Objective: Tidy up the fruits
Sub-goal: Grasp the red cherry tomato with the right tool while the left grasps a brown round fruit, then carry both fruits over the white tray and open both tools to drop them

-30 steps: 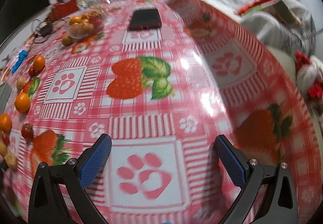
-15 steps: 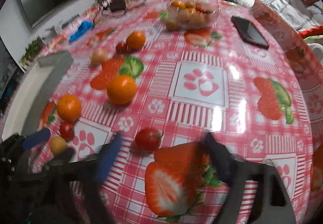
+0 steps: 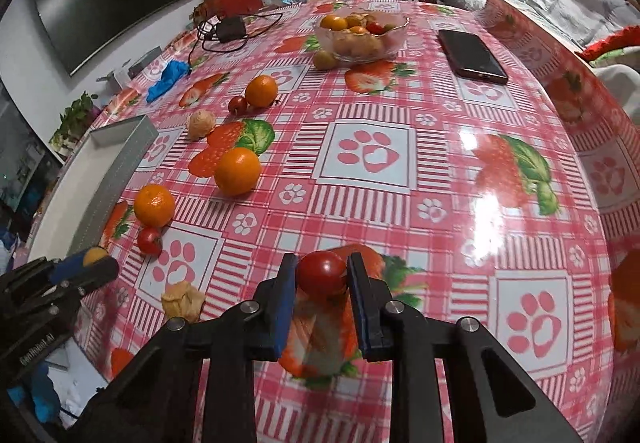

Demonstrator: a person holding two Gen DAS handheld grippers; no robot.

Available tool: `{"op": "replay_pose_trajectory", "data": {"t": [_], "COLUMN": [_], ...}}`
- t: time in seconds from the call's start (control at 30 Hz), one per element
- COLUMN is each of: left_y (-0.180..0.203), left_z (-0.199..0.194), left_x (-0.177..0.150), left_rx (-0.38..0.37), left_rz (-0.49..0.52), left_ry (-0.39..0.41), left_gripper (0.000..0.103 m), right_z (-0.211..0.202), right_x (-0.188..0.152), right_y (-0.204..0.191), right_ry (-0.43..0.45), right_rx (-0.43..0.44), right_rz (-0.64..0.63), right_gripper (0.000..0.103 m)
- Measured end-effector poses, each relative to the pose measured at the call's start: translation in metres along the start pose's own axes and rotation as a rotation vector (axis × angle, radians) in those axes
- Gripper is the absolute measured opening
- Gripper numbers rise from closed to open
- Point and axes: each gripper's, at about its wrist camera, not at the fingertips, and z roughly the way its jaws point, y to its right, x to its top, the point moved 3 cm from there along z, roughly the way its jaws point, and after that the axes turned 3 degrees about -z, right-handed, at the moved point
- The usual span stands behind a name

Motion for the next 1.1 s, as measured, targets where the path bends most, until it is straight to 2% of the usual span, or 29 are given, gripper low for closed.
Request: {"op": "replay_pose_trajectory", "data": {"t": [0.27, 0.5, 0.8, 0.93, 1.1], "left_y": [-0.015, -0.068, -0.159, -0.184, -0.201], "left_z": [-0.029, -0.052, -0.060, -0.056, -0.029], "left_x": [0.013, 0.029, 0.048, 0.056, 0.056], "left_rx": [-0.005, 0.078, 0.185, 0.211, 0.242], "left_rz": [-0.012, -0.039, -0.148, -0.165, -0.148], "left_ry": [0.058, 0.119, 0.124, 0.113, 0.063], "left_gripper": [0.028, 0.028, 0.028, 0.028, 0.028], "right_z": [-0.018, -0.024, -0.010, 0.005, 0.034], "right_x": [0.005, 0.023, 0.063, 0.080, 0.096], "right_y": [-0.012, -0.050, -0.139, -0.180, -0.228], "right_ry": [0.017, 0.025, 0.010, -0.003, -0.040], "right_rx": [-0.007, 0.030, 0.138, 0.175, 0.215], "right_rz": [-0.029, -0.083, -0.198, -0.250, -0.305], "right_gripper": [0.027, 0.027, 0.027, 0.027, 0.027]}}
